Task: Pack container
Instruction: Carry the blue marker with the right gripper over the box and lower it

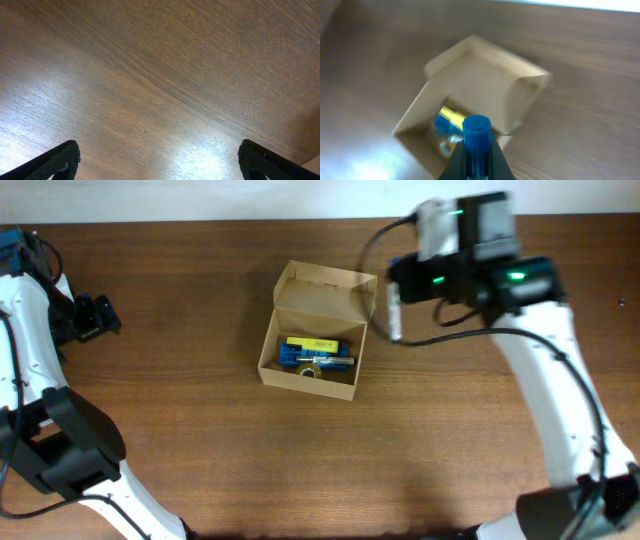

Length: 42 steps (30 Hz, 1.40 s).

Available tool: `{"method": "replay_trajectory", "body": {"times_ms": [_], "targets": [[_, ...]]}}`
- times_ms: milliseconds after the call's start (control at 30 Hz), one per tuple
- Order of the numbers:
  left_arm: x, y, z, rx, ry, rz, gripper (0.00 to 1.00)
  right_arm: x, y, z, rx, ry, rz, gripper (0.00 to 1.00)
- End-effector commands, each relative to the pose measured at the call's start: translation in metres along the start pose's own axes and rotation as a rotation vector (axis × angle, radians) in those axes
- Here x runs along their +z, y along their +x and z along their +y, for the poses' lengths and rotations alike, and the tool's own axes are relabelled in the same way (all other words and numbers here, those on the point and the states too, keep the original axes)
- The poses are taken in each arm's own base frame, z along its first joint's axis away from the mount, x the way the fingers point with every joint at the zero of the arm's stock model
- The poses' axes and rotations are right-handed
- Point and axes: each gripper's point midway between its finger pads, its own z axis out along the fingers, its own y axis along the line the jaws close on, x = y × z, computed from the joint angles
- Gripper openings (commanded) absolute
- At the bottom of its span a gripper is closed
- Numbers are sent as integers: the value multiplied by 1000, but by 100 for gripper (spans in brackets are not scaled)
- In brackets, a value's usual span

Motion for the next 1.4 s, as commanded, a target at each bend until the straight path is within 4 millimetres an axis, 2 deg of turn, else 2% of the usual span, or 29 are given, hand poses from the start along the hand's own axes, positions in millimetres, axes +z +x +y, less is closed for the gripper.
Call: {"method": "replay_trajectory", "body": {"times_ms": [0,67,233,433,700,833,1033,1367], "targets": [[-2,1,1,8,10,-3,100,26,15,36,-211,-79,71,4],[-2,1,1,8,10,-3,100,41,28,57,-317,-132,115,3],[-2,1,1,8,10,-3,100,68,53,92,-486,-199,186,3],[-2,1,1,8,10,-3,100,88,73,110,-685,-160,243,3],[-2,1,1,8,10,-3,100,104,87,116,-934,-92,289,3],[-2,1,1,8,10,-3,100,110,87,103,-1001,-60,310,4],[-2,1,1,8,10,-3,100,126,88,81,-982,-41,339,4],[-2,1,1,8,10,-3,100,169,125,80,-934,-151,431,4]]}}
